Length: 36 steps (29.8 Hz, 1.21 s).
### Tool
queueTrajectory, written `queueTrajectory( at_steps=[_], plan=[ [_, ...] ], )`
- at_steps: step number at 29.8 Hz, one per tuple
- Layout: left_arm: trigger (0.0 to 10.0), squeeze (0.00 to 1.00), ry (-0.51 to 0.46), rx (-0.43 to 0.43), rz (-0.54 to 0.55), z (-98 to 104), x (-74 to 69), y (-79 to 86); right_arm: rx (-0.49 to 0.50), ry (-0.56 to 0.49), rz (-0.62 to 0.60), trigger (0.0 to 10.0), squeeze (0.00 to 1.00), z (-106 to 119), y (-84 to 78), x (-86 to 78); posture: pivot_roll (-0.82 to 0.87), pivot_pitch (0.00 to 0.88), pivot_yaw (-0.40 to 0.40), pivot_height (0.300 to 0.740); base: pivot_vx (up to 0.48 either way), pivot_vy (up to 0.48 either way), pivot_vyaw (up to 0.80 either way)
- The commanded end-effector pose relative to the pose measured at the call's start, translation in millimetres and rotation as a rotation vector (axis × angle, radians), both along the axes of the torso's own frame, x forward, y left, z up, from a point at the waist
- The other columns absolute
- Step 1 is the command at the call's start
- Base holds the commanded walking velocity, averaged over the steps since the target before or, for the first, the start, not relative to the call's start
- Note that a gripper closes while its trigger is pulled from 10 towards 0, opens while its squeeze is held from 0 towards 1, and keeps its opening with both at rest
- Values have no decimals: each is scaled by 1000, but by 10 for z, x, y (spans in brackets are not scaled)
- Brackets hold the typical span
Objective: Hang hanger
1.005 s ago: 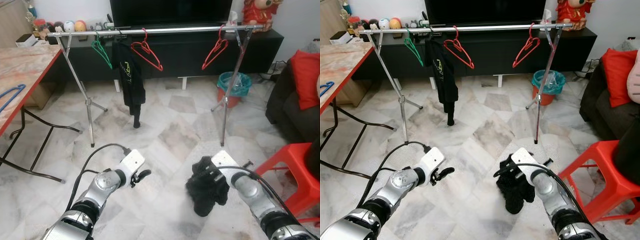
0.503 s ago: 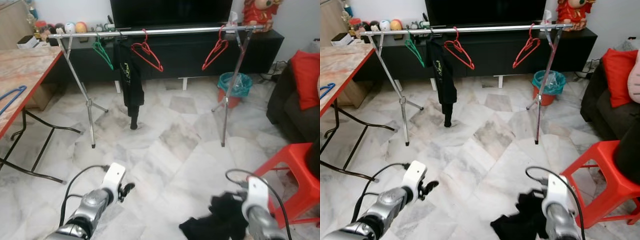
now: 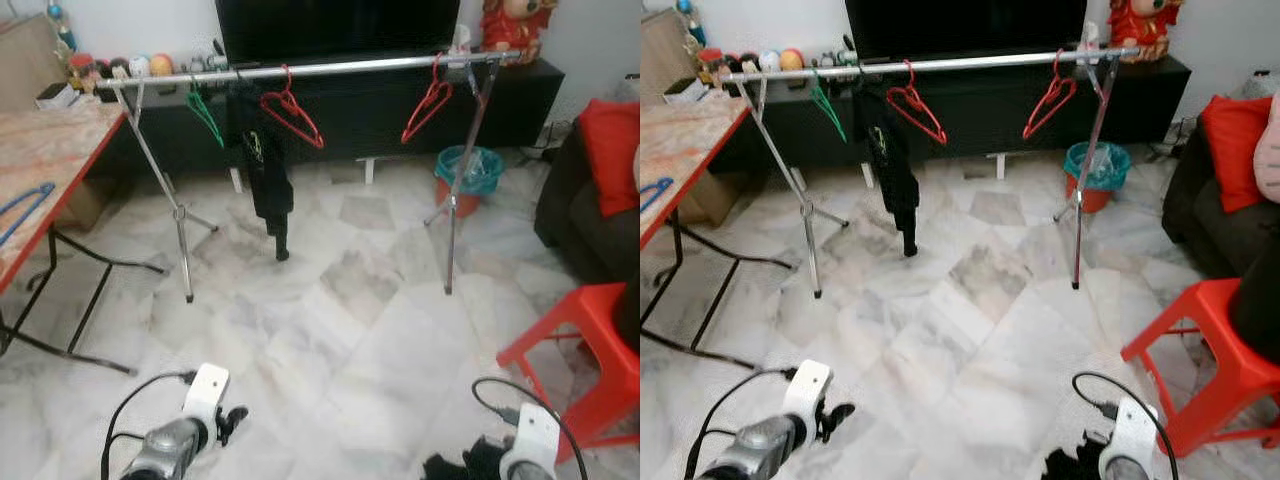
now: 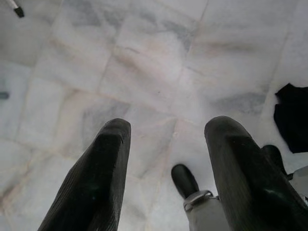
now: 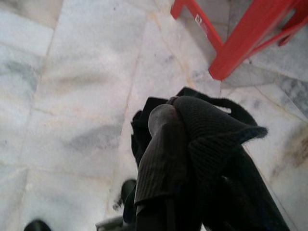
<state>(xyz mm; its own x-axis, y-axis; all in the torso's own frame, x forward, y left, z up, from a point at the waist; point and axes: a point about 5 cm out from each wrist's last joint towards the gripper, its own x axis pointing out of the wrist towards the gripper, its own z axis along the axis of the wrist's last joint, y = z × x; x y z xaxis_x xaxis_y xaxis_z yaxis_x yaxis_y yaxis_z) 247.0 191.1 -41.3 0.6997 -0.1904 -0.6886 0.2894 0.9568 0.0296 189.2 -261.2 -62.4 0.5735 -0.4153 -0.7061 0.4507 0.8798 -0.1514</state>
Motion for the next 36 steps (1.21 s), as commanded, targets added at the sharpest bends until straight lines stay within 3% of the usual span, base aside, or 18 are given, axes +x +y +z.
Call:
queueTrajectory(
  at_steps=[1, 36],
  plan=[
    [10000, 0, 15, 16, 50, -6, -19, 106, -13, -30, -13, 10000, 0, 47, -42, 51, -56, 0, 68, 740, 356, 0, 0],
    [10000, 0, 4, 0, 74, 6, 4, 83, -37, -66, -28, 10000, 0, 139, -146, 144, -51, 0, 60, 740, 402, 0, 0]
  ],
)
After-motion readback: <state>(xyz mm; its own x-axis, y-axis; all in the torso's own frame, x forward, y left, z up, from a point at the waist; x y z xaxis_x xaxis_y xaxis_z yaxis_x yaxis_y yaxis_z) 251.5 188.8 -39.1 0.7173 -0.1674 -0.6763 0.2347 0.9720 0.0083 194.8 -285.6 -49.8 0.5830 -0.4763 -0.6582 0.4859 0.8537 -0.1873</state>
